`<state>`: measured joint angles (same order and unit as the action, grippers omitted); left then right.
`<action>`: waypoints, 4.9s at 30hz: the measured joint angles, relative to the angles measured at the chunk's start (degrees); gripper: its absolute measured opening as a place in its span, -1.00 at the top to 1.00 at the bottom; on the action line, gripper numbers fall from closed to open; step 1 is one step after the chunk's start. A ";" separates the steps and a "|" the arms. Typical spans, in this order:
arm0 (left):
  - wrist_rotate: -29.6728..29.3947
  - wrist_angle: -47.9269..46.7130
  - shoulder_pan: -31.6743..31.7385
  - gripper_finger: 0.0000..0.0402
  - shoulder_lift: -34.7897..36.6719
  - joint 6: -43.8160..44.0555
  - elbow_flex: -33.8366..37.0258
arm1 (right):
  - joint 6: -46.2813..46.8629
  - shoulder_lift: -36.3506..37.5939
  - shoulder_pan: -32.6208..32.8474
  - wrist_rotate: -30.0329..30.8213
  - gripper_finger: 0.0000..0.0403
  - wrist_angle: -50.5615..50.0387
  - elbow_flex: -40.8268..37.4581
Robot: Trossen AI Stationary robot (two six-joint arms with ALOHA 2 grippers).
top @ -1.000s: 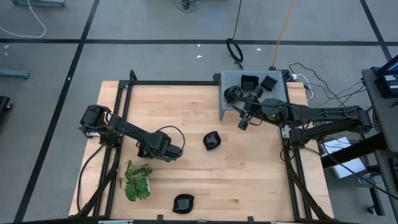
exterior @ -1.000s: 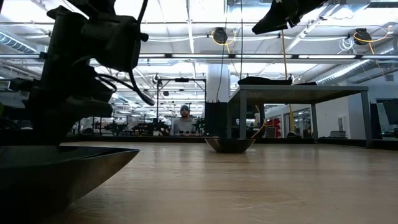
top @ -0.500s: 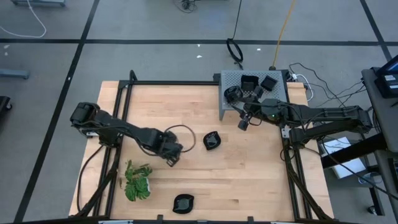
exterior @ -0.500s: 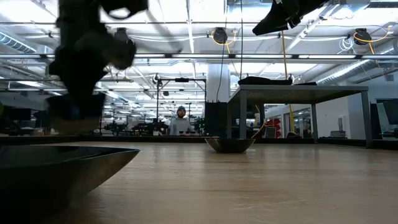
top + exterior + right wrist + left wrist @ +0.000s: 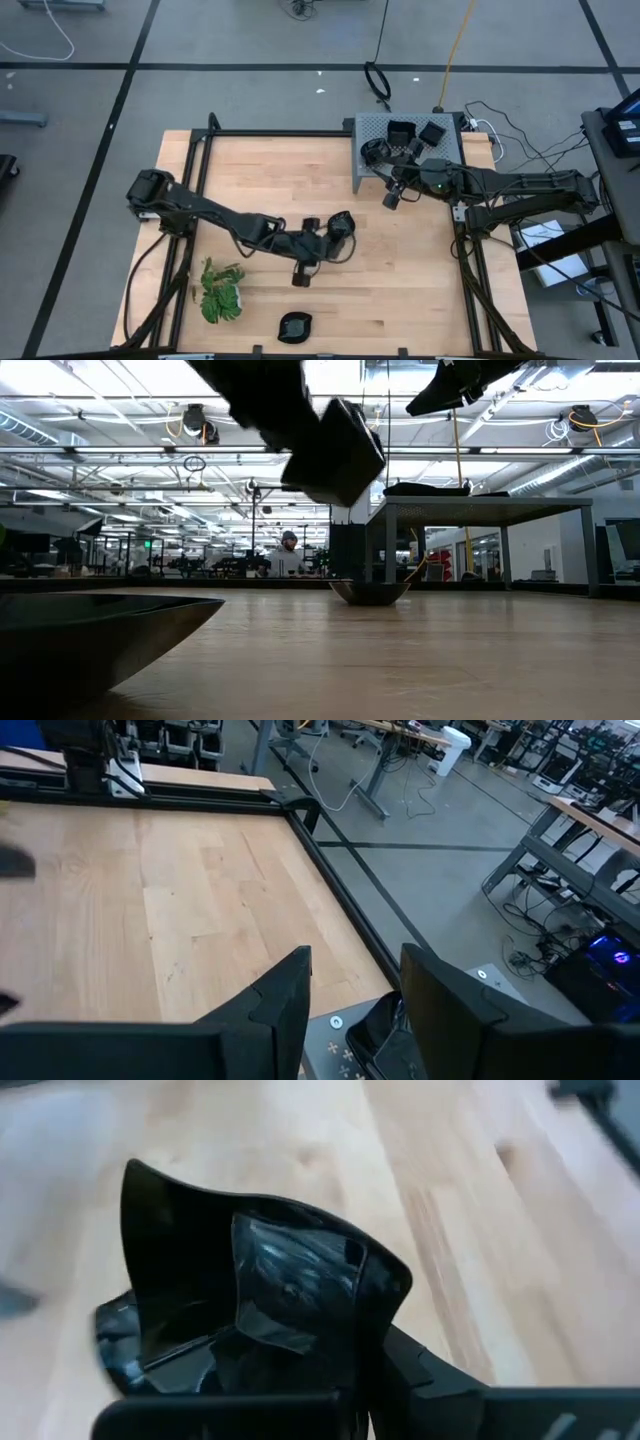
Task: Pick & Place Mini shaped plates
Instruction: Move the distorted square plate to the middle of the table, then move the leaf-shaped plate to the middle of the table
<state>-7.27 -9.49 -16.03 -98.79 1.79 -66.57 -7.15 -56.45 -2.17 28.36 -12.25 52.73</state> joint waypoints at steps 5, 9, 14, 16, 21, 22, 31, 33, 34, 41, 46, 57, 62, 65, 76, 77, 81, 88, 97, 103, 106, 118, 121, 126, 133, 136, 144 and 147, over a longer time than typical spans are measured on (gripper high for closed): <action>2.60 4.02 -0.02 0.95 -5.12 -10.28 0.04 | -0.01 0.02 -0.02 0.02 0.30 0.00 -0.01; 2.80 8.06 0.25 0.97 -9.49 -14.74 -0.87 | -0.01 0.02 -0.44 0.00 0.30 -0.02 -0.02; 2.45 7.46 0.64 0.93 -15.07 -14.96 -5.32 | 0.00 0.02 -1.16 0.00 0.30 -0.05 -0.02; 0.47 4.79 0.64 0.95 -16.81 -15.40 -7.64 | -0.01 0.02 -1.27 -0.07 0.30 -0.21 -0.02; -5.03 -3.95 0.68 0.94 -19.72 -12.52 -13.18 | 0.00 0.04 -1.27 -0.11 0.30 -0.92 -0.02; -5.03 -4.95 0.68 0.91 -19.79 -11.37 -13.56 | 0.00 0.04 -1.27 -0.12 0.30 -1.38 -0.02; -5.40 -4.22 0.68 0.56 -19.75 0.63 -13.75 | 0.03 0.04 -1.27 -0.13 0.30 -5.88 -0.01; -5.72 -2.07 0.68 0.48 -19.72 3.36 -13.75 | 0.03 0.04 -1.27 -0.15 0.30 -7.33 -0.02; -5.79 -1.14 0.68 0.44 -19.40 4.67 -13.75 | 0.03 0.04 -1.27 -0.15 0.30 -7.75 -0.02; 1.20 -1.93 0.74 0.20 -16.74 9.34 -19.56 | 0.19 0.04 -1.25 -0.15 0.30 -10.98 -0.02; 17.36 -10.23 -1.14 0.17 -14.49 16.94 -23.21 | 0.43 0.04 -1.10 -0.17 0.30 -11.23 -0.02; 19.12 -24.65 -13.96 0.26 -13.75 28.12 -18.55 | 0.47 0.04 0.59 -0.18 0.30 -9.44 -0.02; 17.28 -22.92 -15.71 0.26 -13.78 35.63 -13.99 | 0.47 0.04 0.79 -0.18 0.30 -8.52 -0.02; 15.79 -23.07 -15.99 0.26 -13.78 38.15 -11.57 | 0.46 0.04 0.79 -0.20 0.30 -8.55 -0.02; 17.68 -10.45 -16.30 0.26 -13.78 40.36 -4.41 | 0.45 0.04 0.79 -0.20 0.30 -8.59 -0.02; 17.60 -10.08 -16.30 0.26 -13.78 40.40 -3.94 | 0.45 0.04 0.79 -0.20 0.30 -8.59 -0.02; 15.13 -10.36 -16.09 0.26 -13.78 40.51 -3.39 | 0.43 0.04 0.79 -0.20 0.30 -9.00 -0.02; 15.23 -9.38 -15.91 0.45 -13.78 37.63 -3.39 | 0.45 0.04 0.79 -0.18 0.30 -9.31 -0.02; 18.64 -9.05 -15.08 0.96 -13.76 25.02 -3.39 | 0.44 0.04 0.79 -0.17 0.30 -10.76 -0.02; 18.27 -9.75 -10.72 0.97 -11.61 20.85 -3.39 | 0.43 0.04 0.79 -0.17 0.30 -10.95 -0.02; 17.51 -9.71 -7.48 0.97 -9.15 16.21 -3.93 | 0.45 0.04 0.79 -0.17 0.30 -10.72 -0.02; 17.84 -12.35 6.63 0.97 -17.43 5.01 -19.64 | 1.98 0.07 0.76 -0.08 0.30 -10.29 -0.02; 18.05 -11.99 8.26 0.97 -20.63 2.24 -25.32 | 1.91 0.13 0.76 -0.04 0.30 -10.25 -0.02; 18.28 -11.49 9.83 0.96 -25.20 0.07 -31.79 | 1.93 1.66 0.76 0.07 0.30 -10.33 -0.04; 25.08 -12.32 7.82 0.97 -30.32 4.01 -33.46 | 1.93 5.48 0.76 0.05 0.30 -10.28 -0.04; 25.44 -12.10 6.43 0.94 -30.97 3.56 -33.43 | 1.94 6.77 0.74 0.04 0.30 -10.30 -0.04; 18.68 -14.36 5.94 0.96 -31.21 0.32 -33.46 | 3.25 8.24 0.72 0.04 0.30 -10.29 -0.04; 17.78 -15.36 6.03 0.85 -31.21 2.71 -33.46 | 6.05 8.24 0.72 0.04 0.30 -10.34 -0.04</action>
<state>10.51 -24.85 -10.00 -130.00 4.50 -100.03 -1.09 -48.21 -1.45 28.40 -22.59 52.69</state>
